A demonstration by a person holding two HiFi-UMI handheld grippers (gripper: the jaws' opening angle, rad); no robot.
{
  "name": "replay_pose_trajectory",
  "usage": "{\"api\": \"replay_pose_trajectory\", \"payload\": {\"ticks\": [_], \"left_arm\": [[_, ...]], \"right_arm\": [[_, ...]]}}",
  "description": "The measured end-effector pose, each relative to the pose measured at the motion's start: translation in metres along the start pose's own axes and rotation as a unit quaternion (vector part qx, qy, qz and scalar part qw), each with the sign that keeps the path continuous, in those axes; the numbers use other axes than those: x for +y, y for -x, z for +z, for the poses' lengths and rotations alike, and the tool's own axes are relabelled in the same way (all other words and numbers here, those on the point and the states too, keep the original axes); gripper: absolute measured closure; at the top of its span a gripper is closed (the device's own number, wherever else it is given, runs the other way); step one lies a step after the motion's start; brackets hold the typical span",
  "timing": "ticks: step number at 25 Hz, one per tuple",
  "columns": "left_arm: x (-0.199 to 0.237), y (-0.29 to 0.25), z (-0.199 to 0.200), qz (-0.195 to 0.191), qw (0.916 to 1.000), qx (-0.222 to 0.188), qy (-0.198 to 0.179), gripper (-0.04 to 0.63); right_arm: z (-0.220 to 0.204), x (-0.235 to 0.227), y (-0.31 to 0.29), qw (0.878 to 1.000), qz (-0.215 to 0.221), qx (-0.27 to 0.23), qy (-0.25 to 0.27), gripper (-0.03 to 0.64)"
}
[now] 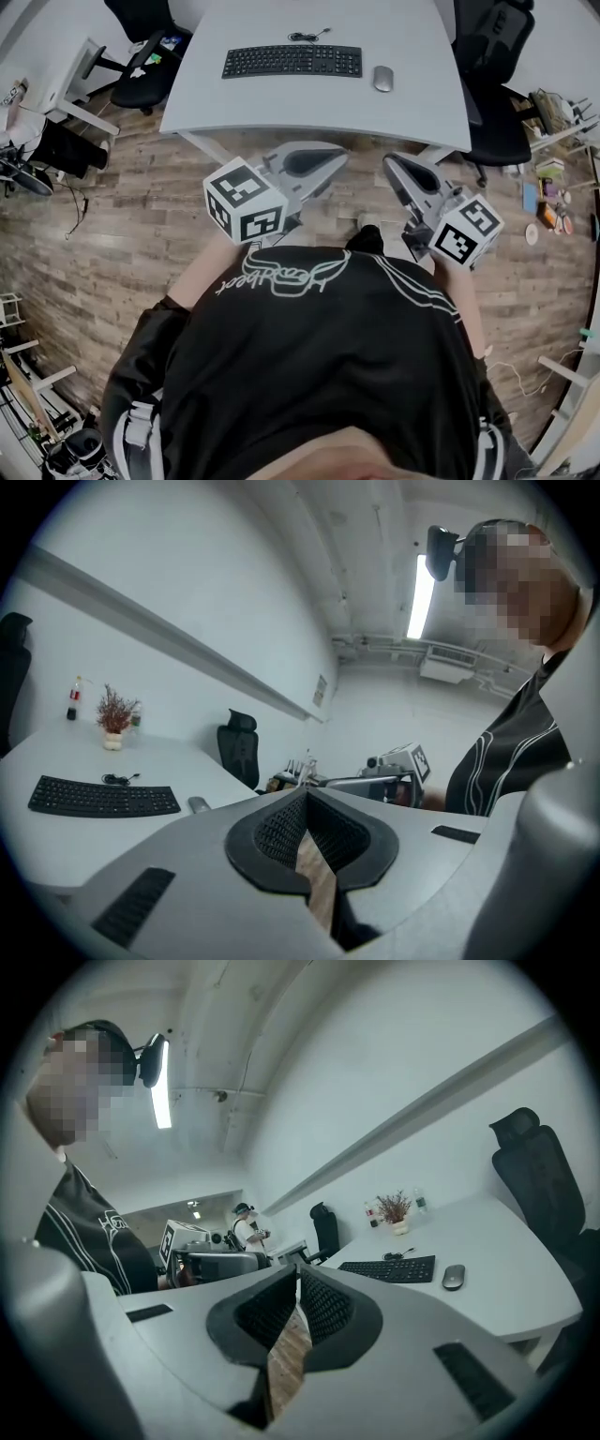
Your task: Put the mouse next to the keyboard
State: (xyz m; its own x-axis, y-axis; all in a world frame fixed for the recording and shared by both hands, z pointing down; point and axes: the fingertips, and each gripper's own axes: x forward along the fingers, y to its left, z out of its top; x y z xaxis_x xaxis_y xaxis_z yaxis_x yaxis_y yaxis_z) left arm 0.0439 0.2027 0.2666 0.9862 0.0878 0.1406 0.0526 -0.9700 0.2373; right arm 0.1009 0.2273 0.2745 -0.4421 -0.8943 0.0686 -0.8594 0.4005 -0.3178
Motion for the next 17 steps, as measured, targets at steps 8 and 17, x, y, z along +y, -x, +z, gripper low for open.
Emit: {"api": "replay_pose_trajectory", "payload": {"ticks": [8, 17], "left_arm": [[0.000, 0.004, -0.010, -0.004, 0.9999, 0.006, 0.007, 0.588], [0.006, 0.002, -0.015, -0.008, 0.9998, 0.017, -0.005, 0.588]], "right_arm": [[-0.008, 0.007, 0.001, 1.000, -0.009, 0.003, -0.002, 0.600], [-0.012, 0.005, -0.004, 1.000, -0.016, 0.006, -0.006, 0.600]]}}
